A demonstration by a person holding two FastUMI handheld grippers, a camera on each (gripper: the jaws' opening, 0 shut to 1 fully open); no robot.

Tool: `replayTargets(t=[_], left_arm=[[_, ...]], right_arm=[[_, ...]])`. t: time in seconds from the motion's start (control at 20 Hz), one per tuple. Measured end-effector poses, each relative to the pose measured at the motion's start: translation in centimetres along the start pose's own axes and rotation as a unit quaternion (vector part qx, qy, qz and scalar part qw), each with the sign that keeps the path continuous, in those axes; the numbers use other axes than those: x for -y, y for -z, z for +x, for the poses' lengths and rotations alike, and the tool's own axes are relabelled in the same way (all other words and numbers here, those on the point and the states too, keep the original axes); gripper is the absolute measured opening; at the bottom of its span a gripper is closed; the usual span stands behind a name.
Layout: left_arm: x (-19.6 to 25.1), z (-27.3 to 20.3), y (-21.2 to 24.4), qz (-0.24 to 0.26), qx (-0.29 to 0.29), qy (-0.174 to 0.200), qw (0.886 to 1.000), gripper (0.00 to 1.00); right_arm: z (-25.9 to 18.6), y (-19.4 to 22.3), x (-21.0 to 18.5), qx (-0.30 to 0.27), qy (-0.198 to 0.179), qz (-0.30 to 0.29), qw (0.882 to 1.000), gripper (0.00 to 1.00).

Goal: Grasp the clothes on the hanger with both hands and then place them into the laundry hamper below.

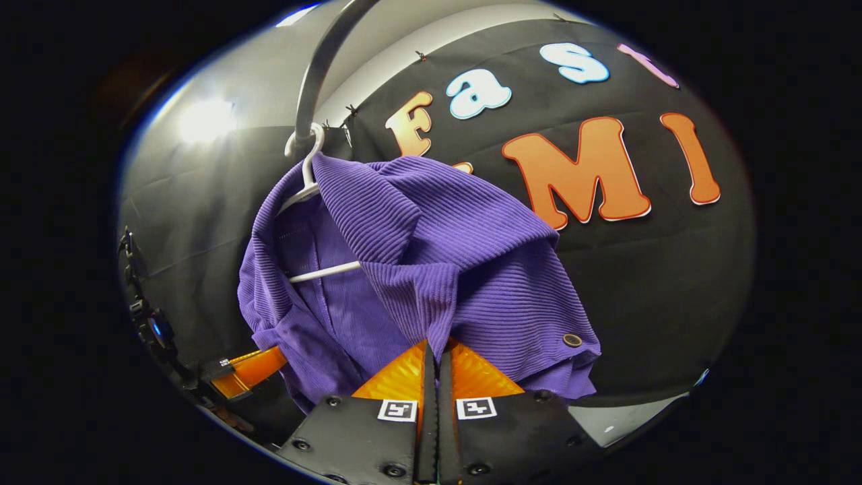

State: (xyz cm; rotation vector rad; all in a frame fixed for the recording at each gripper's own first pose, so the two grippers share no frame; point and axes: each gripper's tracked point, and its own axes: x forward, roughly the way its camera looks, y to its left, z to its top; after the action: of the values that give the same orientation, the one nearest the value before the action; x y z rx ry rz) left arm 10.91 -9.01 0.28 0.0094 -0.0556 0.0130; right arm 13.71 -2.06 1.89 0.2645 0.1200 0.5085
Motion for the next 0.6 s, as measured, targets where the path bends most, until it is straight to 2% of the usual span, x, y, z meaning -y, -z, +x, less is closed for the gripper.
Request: replayTargets(t=[0.25,0.35,0.6], left_arm=[[-1.0,-2.7,-1.9,-0.004,0.008,-0.003,1.0,0.0],[-2.2,-3.6,-3.3,0.008,0.02,-0.016,1.0,0.0],[-4.5,-4.9,-7.1,0.026,0.054,-0.035,0.998,0.0]], right_arm=[[0.5,0.6,-0.4,-0.031,-0.033,0.032,0.998,0.08],[0.8,0.4,-0.4,-0.046,-0.048,0.053,0.996,0.08],[1.1,-1.6,-0.3,-0.071,-0.082,0.107,0.988,0.08]])
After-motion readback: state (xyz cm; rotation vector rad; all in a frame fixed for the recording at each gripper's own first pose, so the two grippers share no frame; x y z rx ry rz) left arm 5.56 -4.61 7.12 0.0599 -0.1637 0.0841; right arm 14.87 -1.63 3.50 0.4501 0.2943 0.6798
